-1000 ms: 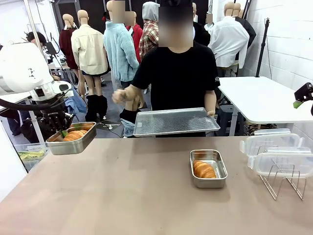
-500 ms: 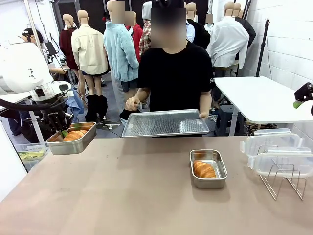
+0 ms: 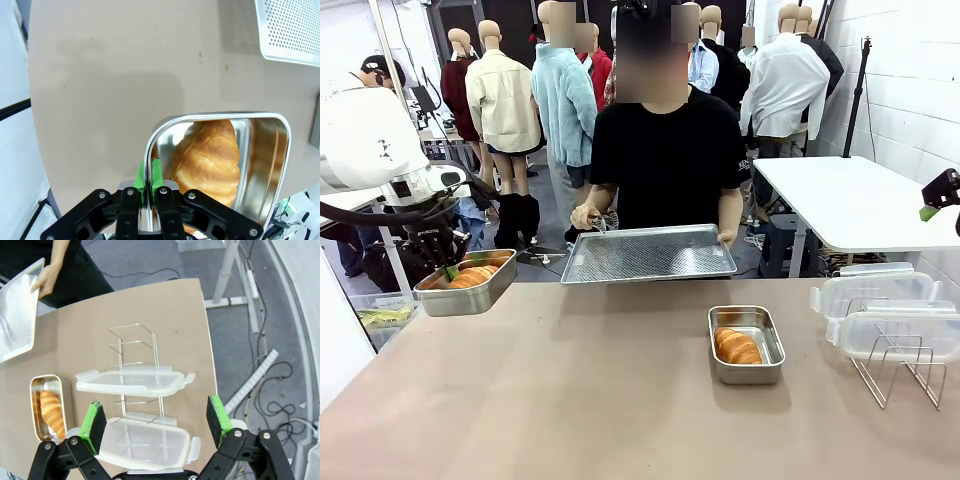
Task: Place the bread in airtight containers.
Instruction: Once an object is inside an Airtight Container , place the container in the center of the table.
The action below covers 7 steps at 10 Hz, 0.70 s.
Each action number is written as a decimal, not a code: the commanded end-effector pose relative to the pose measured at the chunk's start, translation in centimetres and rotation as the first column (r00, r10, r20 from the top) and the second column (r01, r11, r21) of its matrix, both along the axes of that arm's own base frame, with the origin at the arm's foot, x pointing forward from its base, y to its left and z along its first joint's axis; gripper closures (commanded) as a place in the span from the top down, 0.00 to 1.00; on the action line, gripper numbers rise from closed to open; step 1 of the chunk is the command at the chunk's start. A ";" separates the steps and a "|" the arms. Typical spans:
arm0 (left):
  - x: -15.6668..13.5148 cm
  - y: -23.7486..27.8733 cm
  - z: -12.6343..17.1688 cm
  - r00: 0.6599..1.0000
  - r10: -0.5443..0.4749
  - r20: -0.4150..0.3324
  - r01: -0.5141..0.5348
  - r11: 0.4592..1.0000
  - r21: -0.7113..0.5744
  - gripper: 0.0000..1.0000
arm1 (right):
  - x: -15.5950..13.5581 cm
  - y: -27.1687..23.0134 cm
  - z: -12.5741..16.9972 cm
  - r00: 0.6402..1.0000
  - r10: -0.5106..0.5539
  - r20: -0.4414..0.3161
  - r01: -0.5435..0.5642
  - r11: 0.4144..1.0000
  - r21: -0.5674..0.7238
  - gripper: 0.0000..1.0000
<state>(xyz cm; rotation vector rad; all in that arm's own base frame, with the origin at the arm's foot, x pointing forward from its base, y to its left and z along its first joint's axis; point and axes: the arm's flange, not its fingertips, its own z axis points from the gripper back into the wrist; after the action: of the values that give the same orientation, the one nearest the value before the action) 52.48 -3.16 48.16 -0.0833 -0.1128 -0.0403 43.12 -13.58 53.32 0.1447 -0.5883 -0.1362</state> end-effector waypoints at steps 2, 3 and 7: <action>0.0 0.1 0.3 1.000 0.001 0.010 -0.001 1.000 0.003 0.00 | 0.2 0.2 0.0 1.000 -0.018 0.001 0.018 1.000 -0.001 1.00; 0.0 0.1 0.3 1.000 0.001 0.010 -0.001 1.000 0.003 0.00 | 0.2 0.2 0.0 1.000 -0.018 0.001 0.018 1.000 -0.001 1.00; 0.0 0.0 0.0 1.000 0.000 0.000 0.000 1.000 0.000 0.00 | 0.2 0.2 0.0 1.000 -0.018 0.001 0.018 1.000 -0.001 1.00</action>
<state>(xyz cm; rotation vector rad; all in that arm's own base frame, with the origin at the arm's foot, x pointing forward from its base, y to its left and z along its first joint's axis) 52.49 -3.17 48.09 -0.0832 -0.1113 -0.0403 43.12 -13.58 53.32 0.1447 -0.5883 -0.1362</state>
